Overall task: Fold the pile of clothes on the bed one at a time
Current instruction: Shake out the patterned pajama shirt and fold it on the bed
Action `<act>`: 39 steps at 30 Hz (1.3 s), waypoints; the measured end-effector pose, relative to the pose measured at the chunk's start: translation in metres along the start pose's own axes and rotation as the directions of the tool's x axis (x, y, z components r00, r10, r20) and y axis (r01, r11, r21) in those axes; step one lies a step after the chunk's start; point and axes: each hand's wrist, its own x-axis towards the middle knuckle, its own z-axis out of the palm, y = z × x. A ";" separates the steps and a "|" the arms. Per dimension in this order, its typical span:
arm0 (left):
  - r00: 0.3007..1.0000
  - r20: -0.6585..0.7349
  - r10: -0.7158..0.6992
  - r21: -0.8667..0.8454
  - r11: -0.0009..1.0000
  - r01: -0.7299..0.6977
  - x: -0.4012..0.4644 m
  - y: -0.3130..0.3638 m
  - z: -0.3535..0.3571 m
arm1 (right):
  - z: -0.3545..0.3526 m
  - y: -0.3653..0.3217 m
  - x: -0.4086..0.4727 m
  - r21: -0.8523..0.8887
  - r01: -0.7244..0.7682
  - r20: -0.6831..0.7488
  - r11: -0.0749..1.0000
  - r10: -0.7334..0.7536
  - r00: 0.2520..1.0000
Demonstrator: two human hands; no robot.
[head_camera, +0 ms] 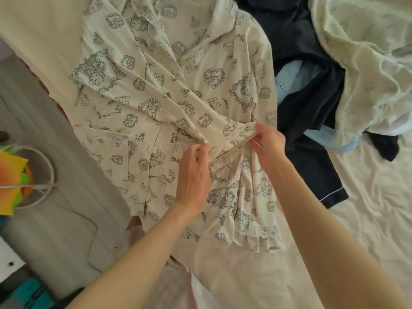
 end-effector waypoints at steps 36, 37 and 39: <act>0.613 0.790 -0.012 -0.490 0.590 0.642 -0.083 0.067 0.001 | -0.135 0.081 -0.085 -0.151 -0.134 0.360 0.979 0.181 0.915; 0.638 0.767 -0.067 -0.521 0.515 0.681 -0.083 0.069 0.002 | -0.131 0.079 -0.088 -0.215 -0.070 0.370 0.974 0.148 0.917; 0.706 0.676 -0.210 -0.513 0.554 0.656 -0.078 0.068 -0.003 | -0.128 0.077 -0.090 -0.354 0.051 0.296 0.934 0.060 0.953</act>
